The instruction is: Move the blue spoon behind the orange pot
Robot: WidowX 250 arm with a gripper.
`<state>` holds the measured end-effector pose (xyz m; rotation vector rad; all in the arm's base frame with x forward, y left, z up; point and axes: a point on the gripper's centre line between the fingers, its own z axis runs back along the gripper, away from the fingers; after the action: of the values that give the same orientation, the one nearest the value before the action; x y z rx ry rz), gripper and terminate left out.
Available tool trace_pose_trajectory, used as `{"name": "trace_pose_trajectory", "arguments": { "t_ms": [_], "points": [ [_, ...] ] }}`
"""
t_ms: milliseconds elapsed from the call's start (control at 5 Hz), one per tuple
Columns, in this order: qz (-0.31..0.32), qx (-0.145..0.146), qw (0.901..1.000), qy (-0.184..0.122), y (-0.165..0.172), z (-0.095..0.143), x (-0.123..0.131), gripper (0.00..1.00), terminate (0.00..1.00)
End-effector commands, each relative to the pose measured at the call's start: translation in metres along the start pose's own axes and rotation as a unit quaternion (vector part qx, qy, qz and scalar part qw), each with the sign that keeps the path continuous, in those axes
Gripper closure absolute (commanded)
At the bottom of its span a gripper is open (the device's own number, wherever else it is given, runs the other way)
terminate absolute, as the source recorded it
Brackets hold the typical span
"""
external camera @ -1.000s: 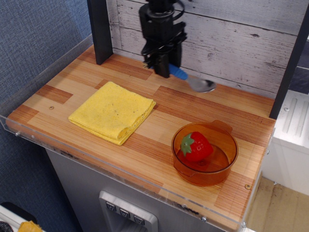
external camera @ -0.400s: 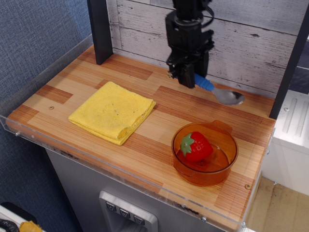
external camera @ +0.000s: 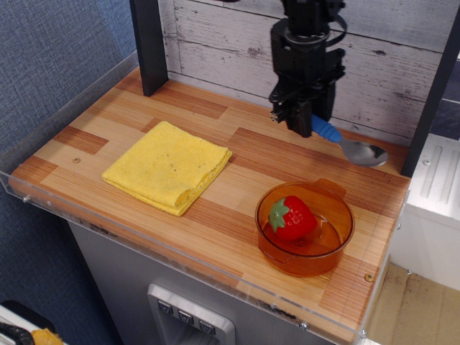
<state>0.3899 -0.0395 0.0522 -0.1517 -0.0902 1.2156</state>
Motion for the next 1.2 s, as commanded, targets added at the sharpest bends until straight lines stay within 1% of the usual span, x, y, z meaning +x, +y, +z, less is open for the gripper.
{"name": "trace_pose_trajectory", "arguments": {
  "t_ms": [0, 200, 400, 600, 800, 1000],
  "points": [
    [-0.005, -0.011, 0.9999, 0.009, 0.000, 0.003, -0.004, 1.00, 0.00],
    [0.000, 0.007, 0.9999, 0.015, 0.003, -0.008, -0.005, 1.00, 0.00],
    [0.011, 0.013, 0.9997, 0.016, 0.005, -0.013, -0.004, 1.00, 0.00],
    [0.004, 0.014, 0.9999, 0.006, 0.007, -0.021, -0.006, 1.00, 0.00],
    [0.016, 0.012, 0.9997, 0.012, 0.008, -0.020, -0.006, 0.00, 0.00],
    [0.015, 0.014, 0.9995, 0.025, 0.008, -0.021, -0.006, 0.00, 0.00]
  ]
}}
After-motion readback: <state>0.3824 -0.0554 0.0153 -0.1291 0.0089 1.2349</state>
